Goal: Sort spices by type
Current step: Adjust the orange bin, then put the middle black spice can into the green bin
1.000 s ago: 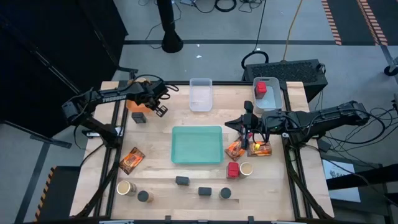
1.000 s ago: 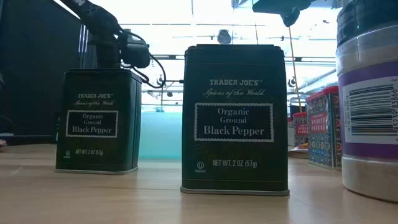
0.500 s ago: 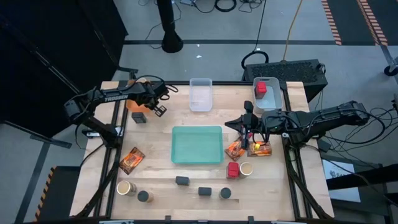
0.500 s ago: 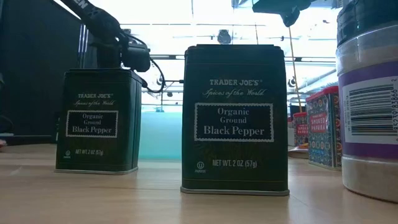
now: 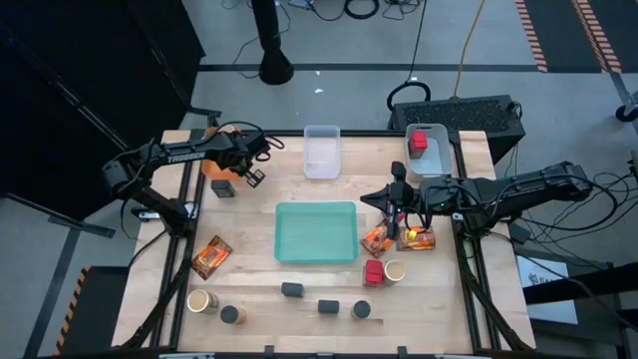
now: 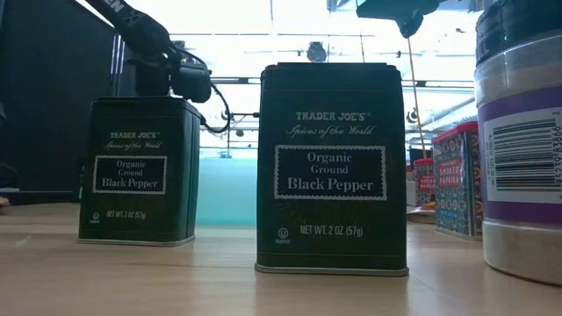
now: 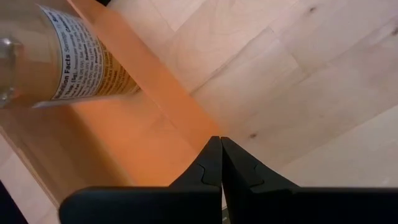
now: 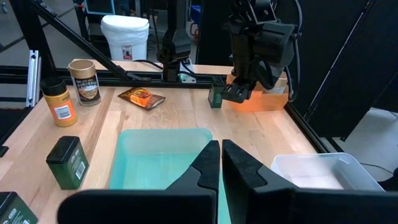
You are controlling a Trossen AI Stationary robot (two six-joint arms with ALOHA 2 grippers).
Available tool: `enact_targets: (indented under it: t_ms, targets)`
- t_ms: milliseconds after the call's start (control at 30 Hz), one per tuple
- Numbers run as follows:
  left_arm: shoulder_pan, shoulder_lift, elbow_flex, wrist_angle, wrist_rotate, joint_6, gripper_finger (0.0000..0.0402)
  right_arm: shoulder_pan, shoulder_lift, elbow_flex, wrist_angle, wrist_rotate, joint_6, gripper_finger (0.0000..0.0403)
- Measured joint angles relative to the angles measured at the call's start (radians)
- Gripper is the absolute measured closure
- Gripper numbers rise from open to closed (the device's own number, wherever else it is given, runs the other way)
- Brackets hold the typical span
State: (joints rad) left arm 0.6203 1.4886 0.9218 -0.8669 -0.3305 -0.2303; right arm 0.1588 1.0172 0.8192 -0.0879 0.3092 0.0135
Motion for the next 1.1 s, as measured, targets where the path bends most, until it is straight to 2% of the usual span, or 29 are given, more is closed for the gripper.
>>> enact_targets:
  t_ms: [400,633,867,1100]
  targets:
    - [-0.002,0.000,0.000,-0.033,0.000,-0.001,0.0401,0.000,0.000,0.000,0.000,0.000,0.000,0.0403]
    - [-0.057,-0.021,0.016,-0.097,0.011,-0.004,0.0401,0.000,0.000,0.000,0.000,0.001,0.000,0.0403]
    - [-0.236,-0.122,0.080,-0.125,0.033,-0.106,0.0401,-0.008,0.000,0.000,0.000,0.003,0.000,0.0403]
    - [-0.564,-0.211,0.091,-0.053,0.041,-0.141,0.0401,-0.014,0.000,0.000,0.000,0.004,0.011,0.0403]
